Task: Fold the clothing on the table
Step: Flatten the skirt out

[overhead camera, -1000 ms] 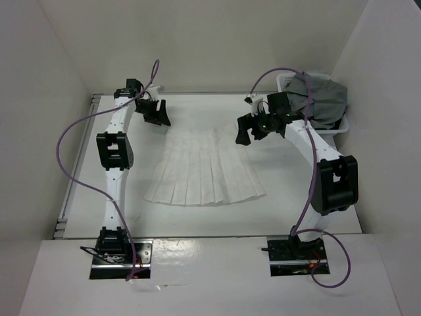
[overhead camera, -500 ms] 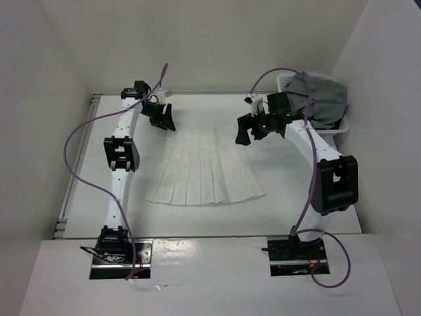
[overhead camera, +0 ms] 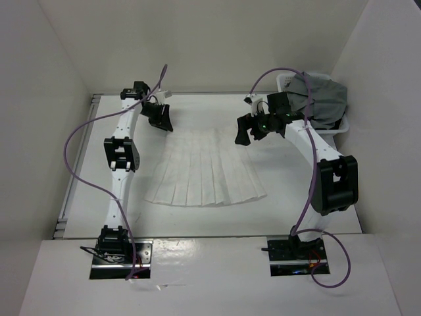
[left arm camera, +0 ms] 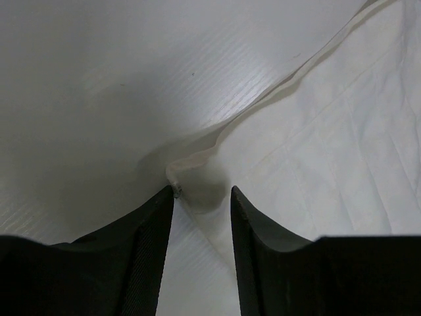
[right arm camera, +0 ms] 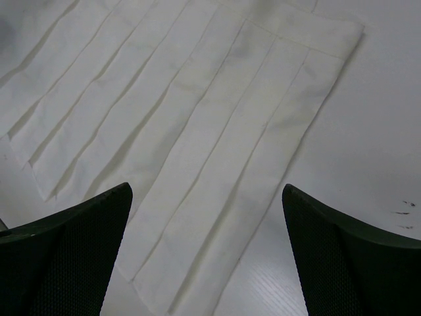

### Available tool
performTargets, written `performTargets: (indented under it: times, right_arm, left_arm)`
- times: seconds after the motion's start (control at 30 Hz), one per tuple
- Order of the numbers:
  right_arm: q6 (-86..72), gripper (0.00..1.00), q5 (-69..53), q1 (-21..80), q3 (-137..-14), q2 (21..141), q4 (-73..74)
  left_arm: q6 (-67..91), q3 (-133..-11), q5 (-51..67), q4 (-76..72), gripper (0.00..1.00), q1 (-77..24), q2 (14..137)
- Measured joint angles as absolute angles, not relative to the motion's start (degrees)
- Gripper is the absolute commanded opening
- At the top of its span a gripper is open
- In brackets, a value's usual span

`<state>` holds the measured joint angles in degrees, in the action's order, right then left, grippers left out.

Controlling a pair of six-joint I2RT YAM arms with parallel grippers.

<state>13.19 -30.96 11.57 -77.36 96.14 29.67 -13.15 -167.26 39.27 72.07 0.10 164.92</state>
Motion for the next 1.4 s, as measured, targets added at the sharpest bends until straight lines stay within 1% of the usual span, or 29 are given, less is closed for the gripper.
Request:
performTargets:
  times: [0.03,0.07,0.13,0.17,0.27,0.3,0.43,0.6,0.7,0.87,0.93,1.0,1.03,1.1,1.13,1.2,1.3,1.4]
  right_arm:
    - [13.2,0.99,-31.0,11.6,-77.4,96.1,29.7]
    - [13.2,0.99,-31.1,11.6,-77.4,96.1,29.7]
    - [13.2,0.99,-31.2,11.6,-77.4,96.1,29.7]
    - [13.2,0.99,-31.2,11.6,-77.4,96.1,29.7]
    - [13.2,0.99,-31.3,11.6,-77.4,96.2,29.7]
    - [13.2,0.99,-31.3,11.6,-77.4,96.3,29.7]
    - [13.1,0.99,-31.1,11.6,-77.4,96.7,29.7]
    - [12.9,0.99,-30.4,11.6,-79.5,99.7,30.0]
    - [12.9,0.99,-30.2,11.6,-82.6,103.2,30.2]
    - [12.9,0.99,-30.7,11.6,-84.8,108.4,30.0]
    - [12.9,0.99,-30.9,11.6,-86.0,110.7,29.8]
    - [13.1,0.96,-31.2,11.5,-87.1,113.3,29.5]
    - [13.2,0.96,-31.3,11.4,-87.7,114.6,29.4]
    - [13.3,0.92,-31.5,11.2,-88.5,116.9,29.4]
    - [13.3,0.92,-31.5,11.2,-88.9,117.8,29.4]
    - [13.4,0.88,-31.4,11.0,-90.2,119.6,29.5]
    - [13.4,0.85,-31.3,10.7,-94.9,122.8,29.6]
    - [13.5,0.85,-31.7,9.8,-100.7,126.3,29.5]
  left_arm:
    - [-13.1,-167.3,39.1,72.1,0.43,0.2,165.0]
    - [-13.1,-167.3,38.9,72.2,0.41,0.3,165.1]
    - [-12.9,-167.3,38.8,72.2,0.4,0.4,165.3]
    - [-12.9,-167.3,38.9,72.2,0.36,0.5,165.3]
    - [-12.2,-167.3,38.8,72.2,0.34,0.6,165.5]
    - [-12.0,-167.6,38.8,72.2,0.28,0.6,165.6]
    - [-11.6,-168.0,38.6,72.3,0.15,0.7,166.0]
    - [-11.6,-168.3,38.3,72.4,0.08,0.7,166.1]
    - [-11.6,-168.6,38.3,72.5,0.07,0.7,166.3]
    - [-11.6,-168.7,38.4,72.6,0.0,0.7,166.3]
    - [-11.6,-168.7,38.4,72.7,0.0,0.9,166.3]
    - [-11.6,-168.7,38.6,72.7,0.0,1.0,166.4]
    - [-11.6,-168.7,38.7,72.8,0.0,1.0,166.4]
    - [-11.6,-168.7,38.7,73.0,0.0,1.1,166.4]
    - [-11.6,-168.7,38.7,73.1,0.0,1.2,166.4]
    - [-11.6,-168.7,38.7,73.2,0.0,1.3,166.4]
    - [-11.6,-168.7,38.8,73.4,0.0,1.5,166.4]
    - [-11.6,-168.7,38.8,73.4,0.0,1.5,166.4]
